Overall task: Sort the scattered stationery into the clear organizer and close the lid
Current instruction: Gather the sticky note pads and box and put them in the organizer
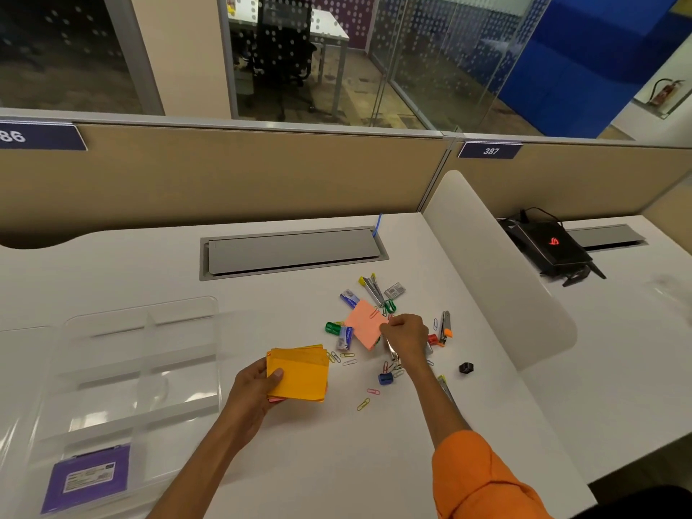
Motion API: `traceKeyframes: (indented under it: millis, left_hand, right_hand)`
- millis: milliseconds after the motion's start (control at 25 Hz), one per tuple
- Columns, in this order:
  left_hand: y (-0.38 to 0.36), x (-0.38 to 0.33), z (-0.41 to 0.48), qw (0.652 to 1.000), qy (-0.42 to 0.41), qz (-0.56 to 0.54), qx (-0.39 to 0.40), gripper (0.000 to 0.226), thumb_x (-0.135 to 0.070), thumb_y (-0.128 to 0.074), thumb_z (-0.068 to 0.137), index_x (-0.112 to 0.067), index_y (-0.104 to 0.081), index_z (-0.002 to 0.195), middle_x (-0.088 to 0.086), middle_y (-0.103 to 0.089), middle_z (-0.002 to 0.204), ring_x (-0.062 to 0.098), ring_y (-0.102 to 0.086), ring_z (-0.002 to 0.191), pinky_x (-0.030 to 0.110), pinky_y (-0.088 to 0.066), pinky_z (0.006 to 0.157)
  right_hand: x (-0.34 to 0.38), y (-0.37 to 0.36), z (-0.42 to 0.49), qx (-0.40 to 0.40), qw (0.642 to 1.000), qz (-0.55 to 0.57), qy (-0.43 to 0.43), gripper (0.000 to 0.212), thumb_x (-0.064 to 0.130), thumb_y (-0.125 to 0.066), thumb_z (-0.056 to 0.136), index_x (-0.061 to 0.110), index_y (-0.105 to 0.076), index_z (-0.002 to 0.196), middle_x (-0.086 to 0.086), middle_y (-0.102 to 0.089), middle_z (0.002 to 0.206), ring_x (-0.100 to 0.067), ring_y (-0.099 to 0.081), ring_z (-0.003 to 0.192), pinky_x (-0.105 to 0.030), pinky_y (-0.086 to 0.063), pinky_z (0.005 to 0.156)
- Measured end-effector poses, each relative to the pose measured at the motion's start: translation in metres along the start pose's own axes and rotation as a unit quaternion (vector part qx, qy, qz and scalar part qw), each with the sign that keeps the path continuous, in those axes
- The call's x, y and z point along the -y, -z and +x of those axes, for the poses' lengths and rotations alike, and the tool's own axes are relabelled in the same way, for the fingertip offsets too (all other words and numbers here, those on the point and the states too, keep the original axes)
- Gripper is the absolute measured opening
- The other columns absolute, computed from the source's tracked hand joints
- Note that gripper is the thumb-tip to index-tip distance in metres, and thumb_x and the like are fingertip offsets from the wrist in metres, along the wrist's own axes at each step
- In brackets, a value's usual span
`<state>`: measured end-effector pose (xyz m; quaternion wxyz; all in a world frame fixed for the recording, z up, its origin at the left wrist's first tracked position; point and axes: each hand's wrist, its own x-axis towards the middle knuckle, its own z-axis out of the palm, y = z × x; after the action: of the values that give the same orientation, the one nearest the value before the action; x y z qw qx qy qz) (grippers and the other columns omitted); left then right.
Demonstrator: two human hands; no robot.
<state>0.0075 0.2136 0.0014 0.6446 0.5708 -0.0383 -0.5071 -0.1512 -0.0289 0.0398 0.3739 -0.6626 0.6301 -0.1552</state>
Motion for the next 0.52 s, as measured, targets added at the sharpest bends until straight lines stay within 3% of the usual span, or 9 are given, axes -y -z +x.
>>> traceKeyframes:
  millis: [120, 240, 360, 520]
  left_hand:
    - [-0.002, -0.002, -0.002, 1.000, -0.004, 0.004, 0.003, 0.040, -0.008, -0.053, 0.094, -0.008, -0.046, 0.134, 0.015, -0.059, 0.124, 0.034, -0.061, 0.107, 0.038, -0.056, 0.077]
    - [-0.003, -0.001, -0.003, 1.000, -0.006, 0.012, 0.006, 0.042, -0.010, -0.054, 0.094, -0.008, -0.045, 0.135, 0.014, -0.059, 0.124, 0.035, -0.061, 0.108, 0.037, -0.057, 0.076]
    - [-0.006, -0.002, -0.004, 1.000, -0.010, 0.017, 0.008, 0.043, -0.010, -0.054, 0.094, -0.008, -0.044, 0.136, 0.015, -0.059, 0.126, 0.036, -0.060, 0.109, 0.038, -0.057, 0.077]
    - [-0.007, -0.004, -0.007, 1.000, -0.015, 0.019, 0.008, 0.040, -0.009, -0.053, 0.094, -0.008, -0.045, 0.134, 0.015, -0.058, 0.125, 0.037, -0.059, 0.110, 0.041, -0.055, 0.080]
  right_hand:
    - [0.003, 0.007, -0.006, -0.018, 0.999, 0.005, 0.046, 0.008, 0.007, -0.068, 0.077, 0.008, -0.069, 0.085, 0.000, -0.063, 0.075, -0.014, -0.058, 0.069, -0.017, -0.040, 0.050]
    - [0.004, 0.010, -0.012, -0.040, 0.994, 0.008, 0.102, 0.007, 0.005, -0.065, 0.081, 0.008, -0.068, 0.086, -0.001, -0.062, 0.076, -0.015, -0.059, 0.072, -0.014, -0.041, 0.055]
    - [0.006, 0.012, -0.019, -0.049, 0.986, -0.005, 0.158, 0.010, 0.009, -0.065, 0.084, 0.007, -0.066, 0.094, -0.002, -0.058, 0.089, -0.012, -0.056, 0.080, -0.010, -0.041, 0.061]
    - [0.006, 0.011, -0.023, -0.030, 0.980, -0.044, 0.190, 0.018, 0.019, -0.064, 0.090, 0.009, -0.062, 0.104, -0.003, -0.060, 0.099, -0.011, -0.055, 0.089, -0.018, -0.046, 0.072]
